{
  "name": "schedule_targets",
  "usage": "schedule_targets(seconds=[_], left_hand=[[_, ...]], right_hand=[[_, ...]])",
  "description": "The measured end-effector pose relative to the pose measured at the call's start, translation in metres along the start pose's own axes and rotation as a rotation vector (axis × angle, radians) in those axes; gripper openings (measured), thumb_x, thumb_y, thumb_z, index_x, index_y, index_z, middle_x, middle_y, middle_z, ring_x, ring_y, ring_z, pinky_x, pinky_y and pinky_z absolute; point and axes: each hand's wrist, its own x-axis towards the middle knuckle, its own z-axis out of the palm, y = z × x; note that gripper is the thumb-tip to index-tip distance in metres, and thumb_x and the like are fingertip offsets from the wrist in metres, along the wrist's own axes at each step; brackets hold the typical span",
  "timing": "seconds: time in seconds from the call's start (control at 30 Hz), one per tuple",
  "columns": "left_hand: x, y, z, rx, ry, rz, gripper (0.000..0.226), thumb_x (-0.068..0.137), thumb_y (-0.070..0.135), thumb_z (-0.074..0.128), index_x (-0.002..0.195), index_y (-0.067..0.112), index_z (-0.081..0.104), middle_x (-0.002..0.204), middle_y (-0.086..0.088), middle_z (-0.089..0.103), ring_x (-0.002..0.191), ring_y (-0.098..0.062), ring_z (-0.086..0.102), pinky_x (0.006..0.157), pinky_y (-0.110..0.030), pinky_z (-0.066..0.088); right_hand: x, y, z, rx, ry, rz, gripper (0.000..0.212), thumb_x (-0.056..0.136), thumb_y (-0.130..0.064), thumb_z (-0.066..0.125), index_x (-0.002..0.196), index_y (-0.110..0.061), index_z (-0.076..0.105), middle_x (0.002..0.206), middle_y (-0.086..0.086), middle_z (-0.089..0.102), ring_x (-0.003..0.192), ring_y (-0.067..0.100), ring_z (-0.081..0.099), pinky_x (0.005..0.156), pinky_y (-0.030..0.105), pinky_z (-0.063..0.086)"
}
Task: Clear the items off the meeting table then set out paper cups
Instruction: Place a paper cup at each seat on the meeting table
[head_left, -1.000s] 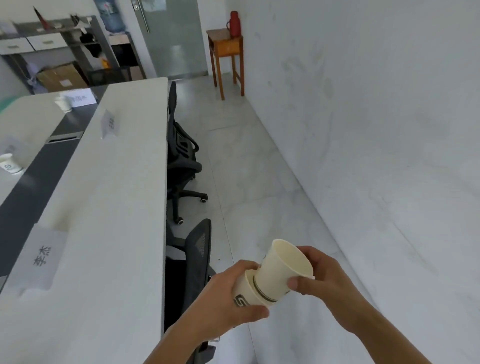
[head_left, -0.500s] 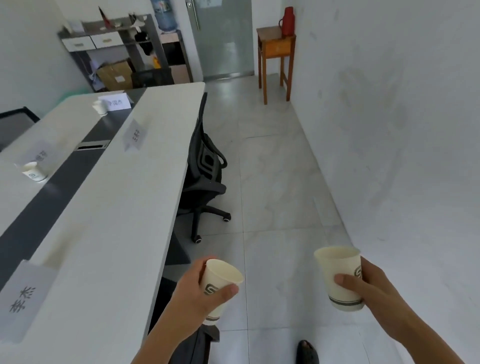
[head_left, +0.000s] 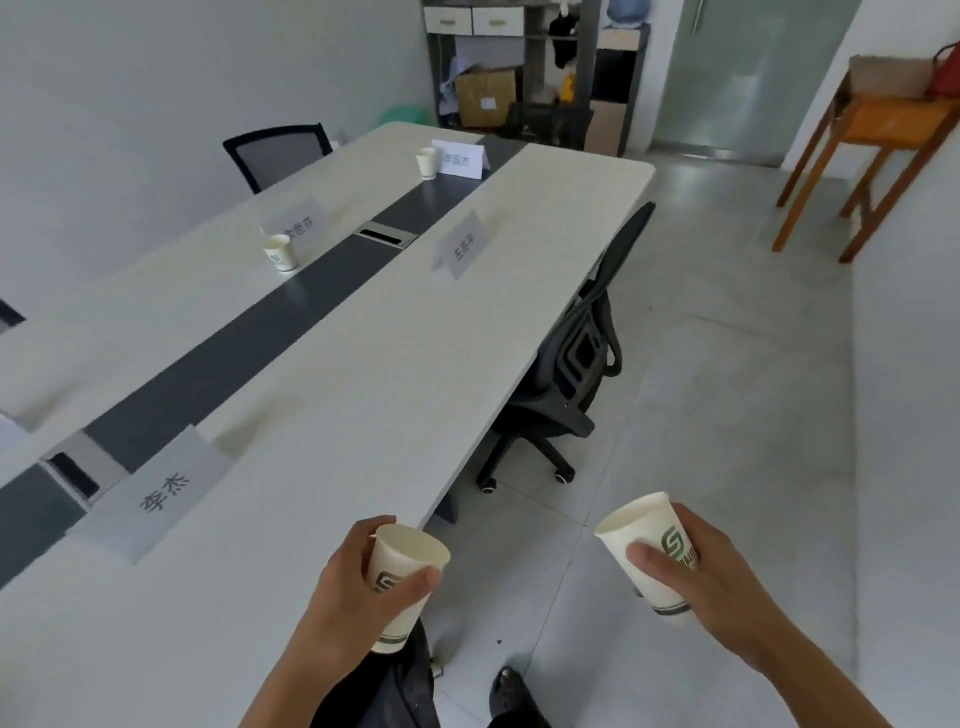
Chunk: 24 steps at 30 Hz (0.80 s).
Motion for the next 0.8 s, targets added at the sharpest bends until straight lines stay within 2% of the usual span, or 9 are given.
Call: schedule_targets(seconds=[0.13, 0.23, 0.37, 0.47, 0.6, 0.7, 0.8], left_hand=[[0.048, 0.021, -0.011, -0.043, 0.087, -0.011, 0.064, 0.066, 0.037, 0.087, 0.119, 0.036, 0.051, 0.102, 0.006, 0.067, 0.087, -0.005, 0.066, 0.067, -0.02, 0.053], [0.077, 0.034, -0.022, -0.047, 0.107, -0.029, 0.067, 0.066, 0.041, 0.086, 0.12, 0.038, 0.049, 0.106, 0.008, 0.065, 0.09, -0.006, 0.065, 0.068, -0.017, 0.052], [0.097, 0.036, -0.038, -0.085, 0.204, -0.104, 0.075, 0.056, 0.056, 0.081, 0.121, 0.04, 0.048, 0.107, 0.007, 0.066, 0.091, -0.009, 0.067, 0.071, -0.021, 0.054], [0.107, 0.03, -0.045, -0.134, 0.324, -0.202, 0.077, 0.056, 0.053, 0.08, 0.124, 0.034, 0.048, 0.108, 0.002, 0.066, 0.092, -0.014, 0.066, 0.073, -0.026, 0.056], [0.12, 0.033, -0.045, -0.189, 0.478, -0.309, 0.08, 0.05, 0.058, 0.079, 0.12, 0.033, 0.05, 0.1, -0.002, 0.07, 0.087, -0.014, 0.069, 0.078, -0.034, 0.058], [0.137, 0.045, -0.047, -0.22, 0.564, -0.347, 0.079, 0.049, 0.06, 0.079, 0.119, 0.035, 0.051, 0.095, -0.001, 0.072, 0.082, -0.01, 0.07, 0.075, -0.03, 0.058], [0.144, 0.049, -0.046, -0.264, 0.671, -0.393, 0.076, 0.049, 0.061, 0.079, 0.117, 0.038, 0.051, 0.097, 0.0, 0.071, 0.085, -0.01, 0.069, 0.073, -0.028, 0.057]], right_hand=[[0.068, -0.039, 0.012, -0.038, -0.135, -0.046, 0.043, 0.056, -0.054, 0.074, 0.089, -0.027, 0.067, 0.078, 0.002, 0.072, 0.068, 0.017, 0.069, 0.058, 0.021, 0.053], [0.115, -0.058, 0.018, -0.087, -0.236, -0.045, 0.05, 0.054, -0.056, 0.074, 0.09, -0.022, 0.066, 0.076, 0.0, 0.07, 0.064, 0.008, 0.065, 0.056, 0.02, 0.052], [0.172, -0.073, 0.034, -0.134, -0.371, -0.04, 0.048, 0.056, -0.059, 0.075, 0.09, -0.026, 0.066, 0.076, 0.001, 0.07, 0.064, 0.008, 0.065, 0.057, 0.018, 0.052], [0.226, -0.085, 0.052, -0.181, -0.517, -0.056, 0.043, 0.059, -0.062, 0.072, 0.089, -0.032, 0.067, 0.079, 0.0, 0.07, 0.069, 0.009, 0.066, 0.06, 0.02, 0.051], [0.302, -0.108, 0.083, -0.273, -0.666, -0.128, 0.051, 0.058, -0.069, 0.069, 0.093, -0.032, 0.066, 0.081, -0.005, 0.071, 0.072, 0.008, 0.066, 0.065, 0.018, 0.048], [0.357, -0.127, 0.114, -0.357, -0.764, -0.172, 0.049, 0.059, -0.073, 0.063, 0.089, -0.034, 0.064, 0.075, -0.01, 0.067, 0.067, 0.006, 0.061, 0.062, 0.02, 0.045], [0.398, -0.142, 0.157, -0.443, -0.893, -0.21, 0.051, 0.06, -0.074, 0.061, 0.091, -0.034, 0.063, 0.077, -0.01, 0.067, 0.069, 0.009, 0.063, 0.061, 0.026, 0.051]])
